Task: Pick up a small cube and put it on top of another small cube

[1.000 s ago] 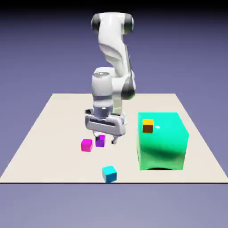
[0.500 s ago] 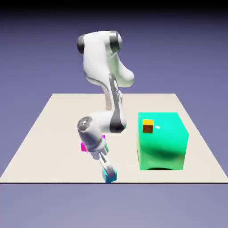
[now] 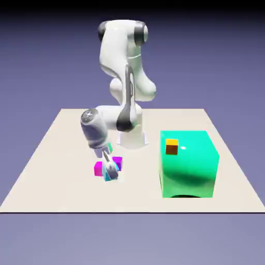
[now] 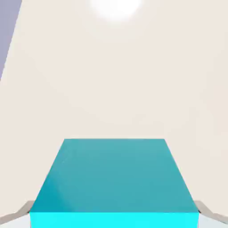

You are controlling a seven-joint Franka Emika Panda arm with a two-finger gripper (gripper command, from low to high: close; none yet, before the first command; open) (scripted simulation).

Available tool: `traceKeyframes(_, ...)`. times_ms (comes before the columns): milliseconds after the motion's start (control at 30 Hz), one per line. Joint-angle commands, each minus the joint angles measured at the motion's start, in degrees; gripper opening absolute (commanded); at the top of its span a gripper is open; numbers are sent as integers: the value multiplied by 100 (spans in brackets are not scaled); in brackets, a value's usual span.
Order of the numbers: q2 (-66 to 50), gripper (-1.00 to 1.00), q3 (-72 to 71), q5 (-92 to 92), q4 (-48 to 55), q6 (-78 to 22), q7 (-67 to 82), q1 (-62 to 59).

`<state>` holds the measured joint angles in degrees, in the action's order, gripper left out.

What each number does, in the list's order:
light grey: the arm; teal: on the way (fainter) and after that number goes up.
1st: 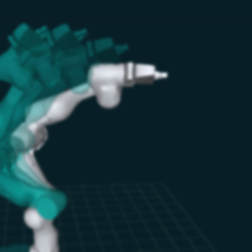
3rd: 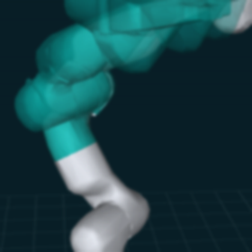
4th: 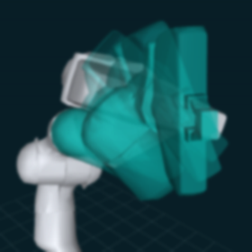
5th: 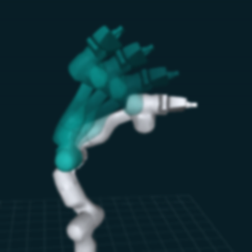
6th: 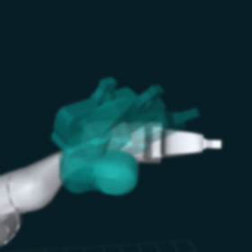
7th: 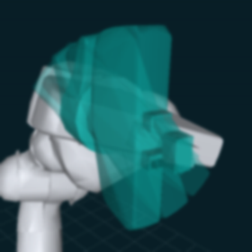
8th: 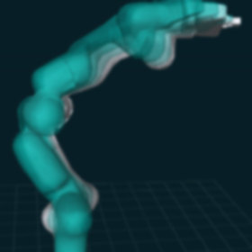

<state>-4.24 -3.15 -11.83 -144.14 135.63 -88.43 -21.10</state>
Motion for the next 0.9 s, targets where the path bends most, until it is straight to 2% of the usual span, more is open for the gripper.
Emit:
traceKeyframes(0, 208, -100, 156, 24, -208, -10, 41, 100)
traceKeyframes(400, 2696, -100, 1999, 158, -2698, -73, 632, 780)
traceKeyframes(467, 2711, -100, 2010, 159, -2713, -73, 636, 784)
traceKeyframes(733, 1116, -100, 1648, -1618, -2831, 1457, 1862, 1186)
traceKeyframes(767, 1116, 100, 1648, -1618, -2831, 1457, 1862, 1186)
traceKeyframes(867, 1531, 100, 1742, -1156, -2800, 1059, 1543, 1082)
